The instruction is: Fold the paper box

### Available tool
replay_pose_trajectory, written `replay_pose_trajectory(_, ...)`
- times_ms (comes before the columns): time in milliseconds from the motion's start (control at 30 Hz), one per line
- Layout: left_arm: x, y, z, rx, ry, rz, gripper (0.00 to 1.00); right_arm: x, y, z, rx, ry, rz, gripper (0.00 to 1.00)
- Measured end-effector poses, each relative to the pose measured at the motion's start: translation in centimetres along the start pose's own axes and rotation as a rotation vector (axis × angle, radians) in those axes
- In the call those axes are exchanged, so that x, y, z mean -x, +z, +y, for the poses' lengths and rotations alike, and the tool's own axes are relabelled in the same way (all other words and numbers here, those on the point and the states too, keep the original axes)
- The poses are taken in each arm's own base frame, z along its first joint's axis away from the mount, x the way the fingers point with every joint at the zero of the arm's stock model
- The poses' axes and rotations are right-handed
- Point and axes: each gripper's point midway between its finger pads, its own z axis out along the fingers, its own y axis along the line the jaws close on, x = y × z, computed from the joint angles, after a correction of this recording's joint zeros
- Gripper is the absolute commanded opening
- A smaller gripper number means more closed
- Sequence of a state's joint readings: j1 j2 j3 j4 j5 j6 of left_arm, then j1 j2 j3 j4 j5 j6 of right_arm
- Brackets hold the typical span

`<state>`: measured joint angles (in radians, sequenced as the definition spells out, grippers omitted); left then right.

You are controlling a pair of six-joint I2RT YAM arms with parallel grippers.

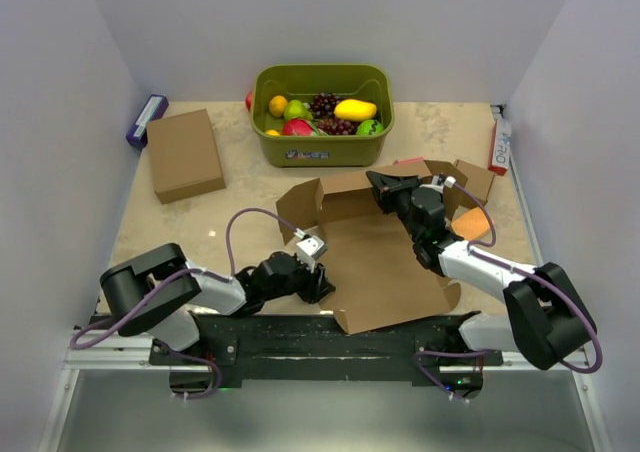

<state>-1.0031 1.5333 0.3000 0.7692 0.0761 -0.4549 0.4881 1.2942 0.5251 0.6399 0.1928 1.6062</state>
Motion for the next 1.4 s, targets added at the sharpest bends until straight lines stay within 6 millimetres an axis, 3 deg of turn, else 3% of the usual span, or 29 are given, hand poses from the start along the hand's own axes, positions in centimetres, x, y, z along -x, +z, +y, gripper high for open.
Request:
replay_pose_trajectory(200, 0.6, -0.4, 0.0, 0.033, 0.011, -0.01, 0.71, 0.0, 0.0, 0.0, 0.0, 0.0, -0.003, 0.11)
replay_pose_trajectory(333, 2.1, -1.5, 0.3, 0.082, 0.042, -0.022, 0.77, 0.1, 0.0, 0.0, 0.0, 0.0, -0.004, 0.12)
replay_pose_trajectory(533, 7.9, -4.0, -1.4, 0.073, 0.108, -0.144, 0.81, 0.1, 0.0, 0.0, 0.0, 0.0, -0.005, 0.12)
replay_pose_trajectory(667, 11.8, -6.7, -1.7, 0.079, 0.128, -0.251, 0.82, 0.1, 0.0, 0.0, 0.001, 0.0, -0.004, 0.12)
replay_pose_trajectory(733, 13.3, -8.1, -0.8, 0.112, 0.12, -0.301, 0.82, 0.1, 0.0, 0.1, 0.002, 0.0, -0.004, 0.12)
replay_pose_trajectory(867, 16.6, -11.5, 3.4, 0.254, 0.08, -0.421, 0.85, 0.1, 0.0, 0.1, 0.004, 0.0, -0.004, 0.12)
replay_pose_trajectory(1033, 19.3, -14.9, 7.7, 0.419, 0.022, -0.535, 0.87, 0.1, -0.1, 0.2, 0.004, 0.001, -0.004, 0.12)
replay_pose_trajectory(1167, 20.2, -16.6, 11.5, 0.542, -0.057, -0.585, 0.87, 0.1, -0.1, 0.2, 0.004, 0.001, -0.003, 0.12)
replay_pose_trajectory(1400, 20.5, -17.6, 16.6, 0.667, -0.2, -0.643, 0.88, 0.1, -0.1, 0.1, 0.004, 0.002, -0.003, 0.12)
